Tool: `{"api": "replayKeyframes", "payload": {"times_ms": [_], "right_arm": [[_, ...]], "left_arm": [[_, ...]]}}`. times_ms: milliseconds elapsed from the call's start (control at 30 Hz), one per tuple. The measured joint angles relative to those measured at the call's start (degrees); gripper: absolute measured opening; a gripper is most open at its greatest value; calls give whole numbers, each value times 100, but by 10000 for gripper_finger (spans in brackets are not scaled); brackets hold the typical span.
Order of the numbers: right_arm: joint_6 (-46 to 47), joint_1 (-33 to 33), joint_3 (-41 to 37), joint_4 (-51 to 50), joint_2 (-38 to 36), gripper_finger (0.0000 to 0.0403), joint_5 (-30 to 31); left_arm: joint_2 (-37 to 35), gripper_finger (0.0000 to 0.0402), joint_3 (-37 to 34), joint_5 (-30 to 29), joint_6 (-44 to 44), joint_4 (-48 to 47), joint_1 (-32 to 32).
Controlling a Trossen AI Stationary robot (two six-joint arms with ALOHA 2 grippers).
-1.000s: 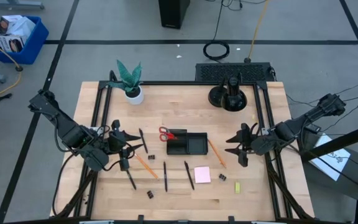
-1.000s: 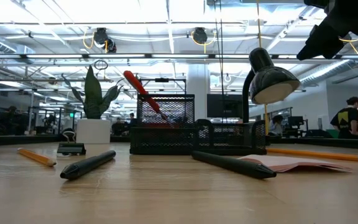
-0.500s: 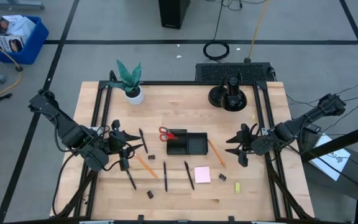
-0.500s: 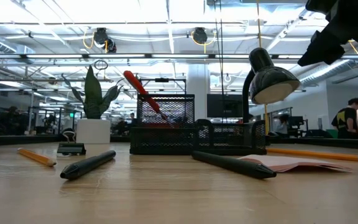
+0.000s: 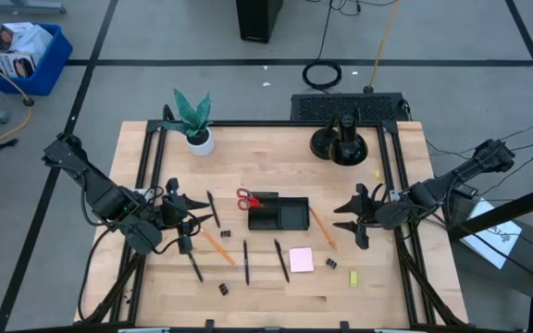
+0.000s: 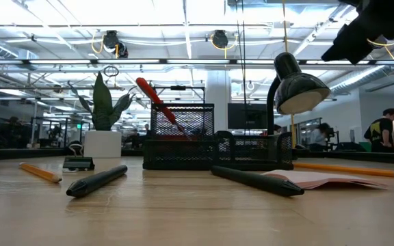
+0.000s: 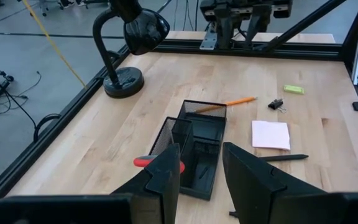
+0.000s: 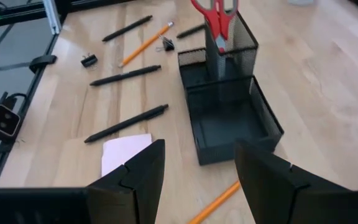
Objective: Pick and place office supplies into organizer
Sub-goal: Put the right orange pencil into the desk organizer
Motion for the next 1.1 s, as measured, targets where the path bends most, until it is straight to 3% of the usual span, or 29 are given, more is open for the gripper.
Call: {"api": "replayKeyframes", "payload": {"times_ms": [233, 533, 733, 967, 1100], "right_arm": [[115, 0, 0, -107, 0, 187, -51], [1558, -250, 0, -814, 5, 187, -1142], [1541, -518, 0, -693, 190, 187, -1371], [1452, -962, 0, -698, 843, 187, -2076], [1248, -1154, 0, -695, 1204, 187, -2096]], "left_arm": [[0, 127, 0, 0, -2, 0, 0], [0, 127, 0, -2, 110, -2, 0], [0, 127, 0, -22, 136, -2, -2], [-2, 127, 0, -31, 151, -4, -1], [-1, 127, 0, -31, 183, -4, -1]]}}
